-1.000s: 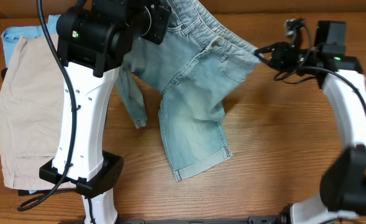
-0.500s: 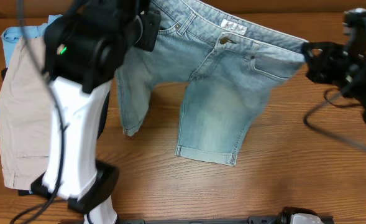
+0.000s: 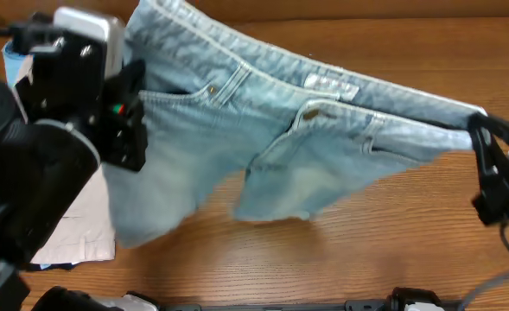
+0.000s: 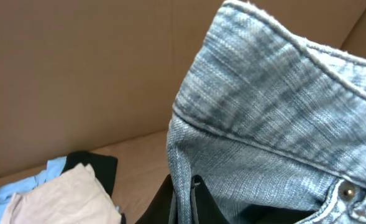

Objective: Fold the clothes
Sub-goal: 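Lay the lifted shorts flat on the table with both grippers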

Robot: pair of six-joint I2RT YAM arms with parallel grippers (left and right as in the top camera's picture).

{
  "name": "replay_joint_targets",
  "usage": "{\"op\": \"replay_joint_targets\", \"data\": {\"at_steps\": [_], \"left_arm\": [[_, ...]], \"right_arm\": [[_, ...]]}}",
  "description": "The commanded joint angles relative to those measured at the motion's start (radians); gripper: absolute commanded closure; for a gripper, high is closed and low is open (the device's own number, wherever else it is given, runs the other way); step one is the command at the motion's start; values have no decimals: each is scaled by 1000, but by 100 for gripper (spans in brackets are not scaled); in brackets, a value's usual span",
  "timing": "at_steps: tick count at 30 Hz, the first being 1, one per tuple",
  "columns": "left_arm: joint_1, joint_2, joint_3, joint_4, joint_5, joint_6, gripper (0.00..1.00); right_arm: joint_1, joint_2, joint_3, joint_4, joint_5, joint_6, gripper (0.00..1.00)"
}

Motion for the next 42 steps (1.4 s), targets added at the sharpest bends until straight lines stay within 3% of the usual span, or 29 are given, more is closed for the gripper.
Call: {"op": "replay_joint_targets", "data": {"at_steps": [1,8,17,21,28,35,36,38,39,42], "left_arm": [[53,15,7,-21,-290,-23,96],[55,180,-12,-64,-313,-55,96],[61,516,-13,-30,-326,-67,96],[87,681,-13,113,-324,-66,96],[130,977,-13,513,-318,-66,95],[143,1171,-13,818,-319,-66,69],[149,1186,-13,845,-319,-66,60],[166,1210,-13,879,-319,-66,35],[174,1212,-13,882,-318,-72,24],[206,1220,-13,851,-317,-163,4]], "right_arm": [[-34,8,33,4,288,-7,96],[-34,105,31,14,301,-8,96],[-34,484,31,-25,274,-11,96],[-30,674,31,54,236,-11,96],[-12,986,31,342,206,-3,92],[-4,1223,31,599,180,98,87],[-4,1242,31,615,180,105,75],[-4,1265,31,630,181,112,18],[-4,1268,31,636,181,123,1],[-8,1265,35,644,182,132,0]]}}
